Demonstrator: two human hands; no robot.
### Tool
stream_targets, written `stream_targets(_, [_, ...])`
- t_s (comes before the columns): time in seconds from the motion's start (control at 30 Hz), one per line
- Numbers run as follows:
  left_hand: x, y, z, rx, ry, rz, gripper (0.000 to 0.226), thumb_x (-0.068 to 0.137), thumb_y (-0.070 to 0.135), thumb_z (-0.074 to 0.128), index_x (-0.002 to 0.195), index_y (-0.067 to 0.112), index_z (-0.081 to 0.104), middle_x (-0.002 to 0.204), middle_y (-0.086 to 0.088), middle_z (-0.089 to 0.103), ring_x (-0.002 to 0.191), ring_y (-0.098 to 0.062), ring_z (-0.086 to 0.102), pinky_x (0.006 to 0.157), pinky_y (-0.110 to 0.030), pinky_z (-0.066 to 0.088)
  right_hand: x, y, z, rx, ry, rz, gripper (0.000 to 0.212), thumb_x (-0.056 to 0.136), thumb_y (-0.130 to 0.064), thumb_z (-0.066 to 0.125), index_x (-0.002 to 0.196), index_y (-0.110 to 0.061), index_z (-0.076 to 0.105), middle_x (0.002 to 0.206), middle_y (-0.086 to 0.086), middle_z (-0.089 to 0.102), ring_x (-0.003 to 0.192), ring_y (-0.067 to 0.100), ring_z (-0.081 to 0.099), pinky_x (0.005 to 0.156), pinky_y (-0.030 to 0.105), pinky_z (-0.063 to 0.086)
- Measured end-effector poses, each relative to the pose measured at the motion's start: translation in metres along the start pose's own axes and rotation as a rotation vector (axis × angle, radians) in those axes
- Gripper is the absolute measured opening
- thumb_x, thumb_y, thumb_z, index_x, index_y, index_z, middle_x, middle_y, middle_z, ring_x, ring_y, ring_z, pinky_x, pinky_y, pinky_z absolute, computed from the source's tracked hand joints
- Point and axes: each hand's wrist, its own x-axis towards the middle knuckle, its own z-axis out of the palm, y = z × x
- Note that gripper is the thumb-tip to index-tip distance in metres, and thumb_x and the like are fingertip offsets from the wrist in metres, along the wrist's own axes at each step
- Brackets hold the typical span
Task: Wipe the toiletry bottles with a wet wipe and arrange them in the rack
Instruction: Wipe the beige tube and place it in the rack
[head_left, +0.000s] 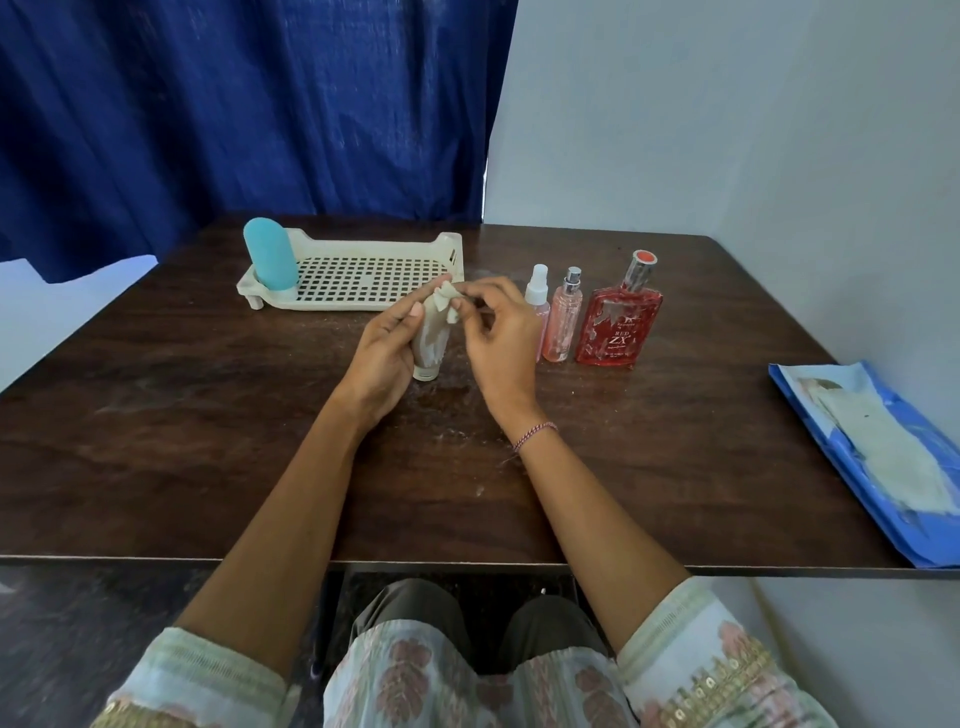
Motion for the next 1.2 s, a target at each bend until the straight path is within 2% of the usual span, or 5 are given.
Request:
stream_targets(0.27, [0.002, -0.004, -0.003, -0.008, 0.014, -0.006, 0.037, 0.099, 0.006, 0.034, 0.134, 0.009, 0.047, 0.128, 0.003, 0.061, 0.126, -0.013, 0.051, 0.105, -0.027, 0.042, -0.002, 0.000, 0.003, -0.001, 0.006, -0.023, 0.011, 0.086, -0.002, 0.063, 0.096, -0.002, 0.069, 0.094, 0.007, 0.063, 0.087, 0.007, 0.058, 0.075, 0.021, 0.053])
stream_targets(0.57, [0.002, 0.003, -0.004, -0.095, 0.111, 0.010, 0.031, 0.095, -0.001, 0.040, 0.118, 0.013, 0.056, 0.107, -0.002, 0.065, 0.098, -0.011, 0.063, 0.083, -0.021, 0.053, -0.015, -0.003, 0.006, -0.009, -0.208, -0.051, 0.012, 0.080, -0.001, 0.069, 0.091, -0.004, 0.071, 0.094, 0.006, 0.065, 0.088, 0.008, 0.060, 0.078, 0.017, 0.050])
stream_targets(0.73, [-0.002, -0.002, -0.008, -0.068, 0.130, 0.000, 0.031, 0.095, -0.001, 0.042, 0.118, 0.014, 0.057, 0.110, -0.002, 0.062, 0.102, -0.012, 0.060, 0.090, -0.026, 0.051, -0.017, -0.002, 0.004, 0.005, -0.169, -0.056, 0.013, 0.081, 0.000, 0.067, 0.093, -0.004, 0.071, 0.093, 0.005, 0.064, 0.087, 0.007, 0.059, 0.079, 0.020, 0.052])
stream_targets(0.93, [0.006, 0.000, -0.010, -0.063, 0.180, 0.006, 0.025, 0.093, 0.014, 0.050, 0.116, 0.017, 0.059, 0.113, -0.004, 0.057, 0.103, -0.016, 0.055, 0.084, -0.026, 0.054, -0.011, 0.006, 0.000, -0.029, -0.293, -0.046, 0.015, 0.077, 0.002, 0.071, 0.090, -0.004, 0.072, 0.089, 0.005, 0.066, 0.078, 0.004, 0.057, 0.072, 0.006, 0.045])
stream_targets(1.2, [0.005, 0.003, -0.006, -0.022, 0.194, 0.026, 0.023, 0.095, 0.008, 0.048, 0.114, 0.017, 0.058, 0.102, 0.000, 0.058, 0.092, -0.009, 0.059, 0.075, -0.024, 0.055, -0.010, 0.005, -0.001, -0.019, -0.259, -0.068, 0.015, 0.079, 0.001, 0.069, 0.093, -0.004, 0.071, 0.093, 0.005, 0.066, 0.083, 0.004, 0.059, 0.075, 0.010, 0.048])
